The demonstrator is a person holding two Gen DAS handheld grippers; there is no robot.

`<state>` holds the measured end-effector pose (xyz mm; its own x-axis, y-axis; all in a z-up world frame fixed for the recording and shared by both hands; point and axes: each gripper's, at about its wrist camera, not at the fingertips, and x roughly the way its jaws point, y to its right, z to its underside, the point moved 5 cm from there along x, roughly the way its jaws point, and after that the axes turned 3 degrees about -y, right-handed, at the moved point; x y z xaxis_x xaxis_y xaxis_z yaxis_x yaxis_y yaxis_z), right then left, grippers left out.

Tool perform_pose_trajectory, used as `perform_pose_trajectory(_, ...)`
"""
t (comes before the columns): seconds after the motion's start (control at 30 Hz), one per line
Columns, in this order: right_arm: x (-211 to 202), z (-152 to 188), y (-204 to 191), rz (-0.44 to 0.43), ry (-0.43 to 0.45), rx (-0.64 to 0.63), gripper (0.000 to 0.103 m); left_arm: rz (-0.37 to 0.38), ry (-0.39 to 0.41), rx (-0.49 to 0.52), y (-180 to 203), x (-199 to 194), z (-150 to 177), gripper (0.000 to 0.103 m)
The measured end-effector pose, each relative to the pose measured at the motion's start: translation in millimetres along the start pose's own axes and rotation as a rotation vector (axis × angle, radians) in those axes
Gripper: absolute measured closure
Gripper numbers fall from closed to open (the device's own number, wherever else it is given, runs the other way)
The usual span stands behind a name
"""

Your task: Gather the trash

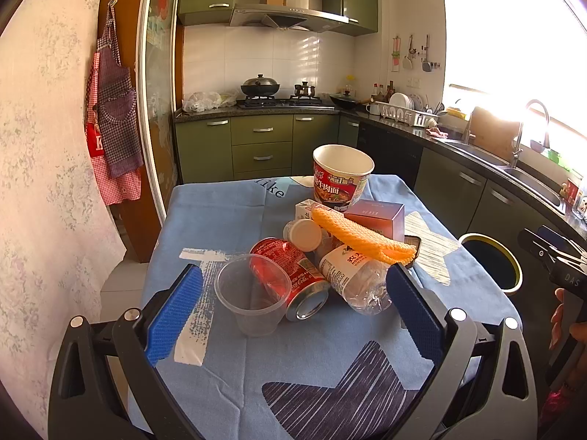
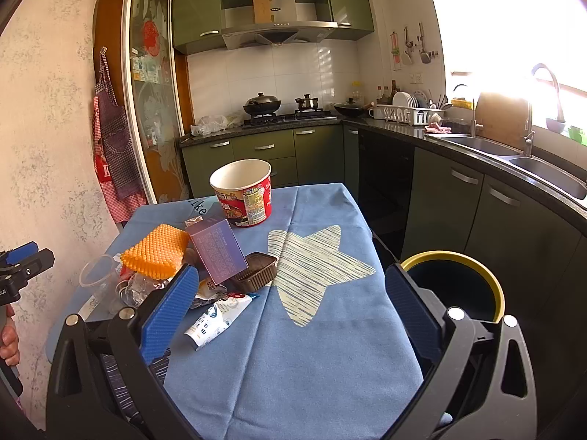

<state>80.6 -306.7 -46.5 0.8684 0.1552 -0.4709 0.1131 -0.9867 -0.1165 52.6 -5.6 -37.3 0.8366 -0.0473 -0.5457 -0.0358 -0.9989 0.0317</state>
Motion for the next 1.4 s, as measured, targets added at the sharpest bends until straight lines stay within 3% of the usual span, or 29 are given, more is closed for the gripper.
perform_pose_trajectory(0.6, 7, 4, 4, 0.001, -0.017, 0.008, 0.006, 0.010, -0.023, 0.004, 1, 8, 0, 0.004)
perform_pose_trajectory(0.83, 22, 4, 3, -0.008, -0.054, -0.009, 0.006, 0.046, -0.037, 0.007, -13, 30, -30, 0.004)
perform_pose_trajectory(0.93, 36, -4, 3, -0.025, -0.077, -0.025, 0.006, 0.068, -0.044, -0.008, -24, 46, -51, 0.004)
perform_pose_trajectory(1.1, 68, -31, 2, -0.081, -0.115, -0.049, 0.006, 0.017, -0.037, 0.024, -42, 83, -86, 0.004)
perform_pose_trajectory(1.4, 141, -99, -20, -0.225, -0.221, -0.098, 0.006, -0.033, -0.119, 0.026, -91, 205, -129, 0.004)
